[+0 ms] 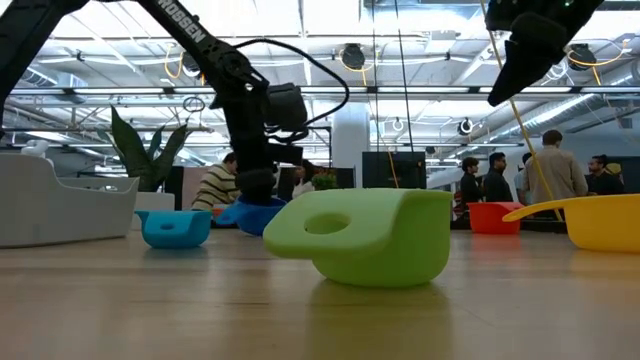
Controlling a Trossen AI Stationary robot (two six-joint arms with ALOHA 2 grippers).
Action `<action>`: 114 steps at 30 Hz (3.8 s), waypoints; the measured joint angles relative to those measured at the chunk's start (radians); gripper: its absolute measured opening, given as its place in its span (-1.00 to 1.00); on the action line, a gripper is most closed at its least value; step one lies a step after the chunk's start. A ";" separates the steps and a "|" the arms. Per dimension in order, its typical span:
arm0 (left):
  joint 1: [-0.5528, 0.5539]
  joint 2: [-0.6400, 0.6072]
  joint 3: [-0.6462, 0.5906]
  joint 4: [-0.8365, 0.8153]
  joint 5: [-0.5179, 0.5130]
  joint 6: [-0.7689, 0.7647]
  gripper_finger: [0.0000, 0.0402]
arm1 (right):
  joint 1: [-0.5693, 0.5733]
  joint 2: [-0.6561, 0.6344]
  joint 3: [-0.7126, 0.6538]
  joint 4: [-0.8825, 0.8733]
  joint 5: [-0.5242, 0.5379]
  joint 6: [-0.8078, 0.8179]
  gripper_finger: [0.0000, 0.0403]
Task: Nest measuring cups in basket
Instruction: Move the top light blue measuring cup to the top left of the table, then move the green measuring cup to the centre of the table
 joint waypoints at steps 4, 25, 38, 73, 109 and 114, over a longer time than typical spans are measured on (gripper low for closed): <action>0.020 0.000 0.000 0.024 0.044 -0.031 -0.91 | 0.000 0.000 0.000 0.021 0.000 -0.010 -0.01; -0.038 -0.007 -0.002 -0.001 0.052 -0.098 0.20 | 0.000 0.043 0.000 0.060 0.082 -0.137 -0.01; -0.028 -0.183 0.000 -0.010 -0.025 -0.103 0.22 | -0.080 0.041 -0.068 0.062 0.097 -0.193 -0.01; -0.594 -0.568 0.002 -0.074 -0.166 -0.368 -0.05 | -0.551 0.260 -0.108 0.265 -0.241 -0.295 -0.01; -0.778 -0.422 -0.219 0.241 -0.109 -0.753 -0.15 | -0.398 -0.052 -0.108 0.155 -0.324 -0.212 -0.01; -0.822 -0.375 -0.217 0.251 -0.064 -0.820 -0.15 | -0.351 -0.052 -0.108 0.146 -0.328 -0.182 -0.01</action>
